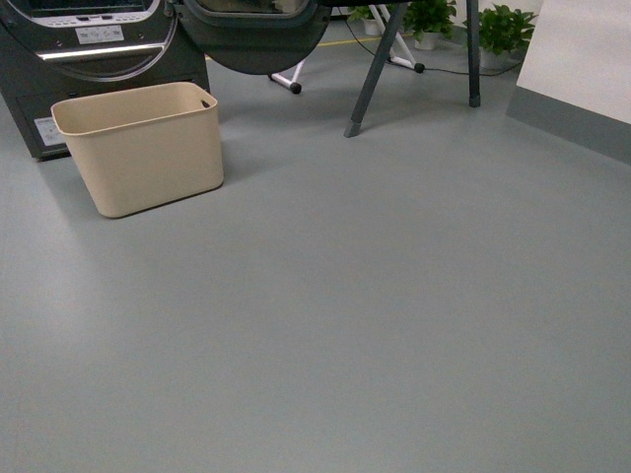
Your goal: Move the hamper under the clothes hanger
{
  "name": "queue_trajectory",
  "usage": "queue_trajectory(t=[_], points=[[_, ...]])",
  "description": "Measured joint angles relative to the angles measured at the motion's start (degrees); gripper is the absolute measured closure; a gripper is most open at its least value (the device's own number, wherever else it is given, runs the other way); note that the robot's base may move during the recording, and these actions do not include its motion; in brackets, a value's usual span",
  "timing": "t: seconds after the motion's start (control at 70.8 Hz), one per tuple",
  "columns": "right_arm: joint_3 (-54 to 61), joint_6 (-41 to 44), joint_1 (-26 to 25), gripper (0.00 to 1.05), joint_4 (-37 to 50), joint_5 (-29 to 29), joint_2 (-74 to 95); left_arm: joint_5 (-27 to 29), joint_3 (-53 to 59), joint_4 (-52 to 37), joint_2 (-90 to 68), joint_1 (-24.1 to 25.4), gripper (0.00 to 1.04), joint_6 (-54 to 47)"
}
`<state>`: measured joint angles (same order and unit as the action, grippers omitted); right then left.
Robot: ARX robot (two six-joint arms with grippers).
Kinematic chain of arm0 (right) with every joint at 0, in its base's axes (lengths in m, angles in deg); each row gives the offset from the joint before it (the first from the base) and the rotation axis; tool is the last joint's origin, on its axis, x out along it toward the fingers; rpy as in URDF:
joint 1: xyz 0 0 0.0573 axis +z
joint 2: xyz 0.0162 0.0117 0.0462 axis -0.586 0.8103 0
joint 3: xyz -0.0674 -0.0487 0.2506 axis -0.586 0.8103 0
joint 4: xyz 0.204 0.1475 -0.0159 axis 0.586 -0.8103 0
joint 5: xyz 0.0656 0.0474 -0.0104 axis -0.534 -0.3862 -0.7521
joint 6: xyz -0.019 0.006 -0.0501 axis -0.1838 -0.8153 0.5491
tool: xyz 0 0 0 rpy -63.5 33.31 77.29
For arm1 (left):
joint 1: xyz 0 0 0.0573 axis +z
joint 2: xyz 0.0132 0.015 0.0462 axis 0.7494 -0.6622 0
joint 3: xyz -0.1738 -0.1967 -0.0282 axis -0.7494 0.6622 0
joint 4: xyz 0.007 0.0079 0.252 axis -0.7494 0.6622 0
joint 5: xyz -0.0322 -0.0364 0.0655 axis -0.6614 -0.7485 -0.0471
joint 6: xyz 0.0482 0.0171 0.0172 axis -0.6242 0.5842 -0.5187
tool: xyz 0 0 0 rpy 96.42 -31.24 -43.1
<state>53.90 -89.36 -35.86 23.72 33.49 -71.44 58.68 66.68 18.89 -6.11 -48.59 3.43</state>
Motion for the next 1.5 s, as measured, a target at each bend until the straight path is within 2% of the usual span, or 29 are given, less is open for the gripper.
queue_trajectory(t=[1.498], points=[[0.0,0.0,0.0,0.08,0.0,0.0,0.0,0.0,0.0,0.0,-0.1,0.0,0.07,0.0]])
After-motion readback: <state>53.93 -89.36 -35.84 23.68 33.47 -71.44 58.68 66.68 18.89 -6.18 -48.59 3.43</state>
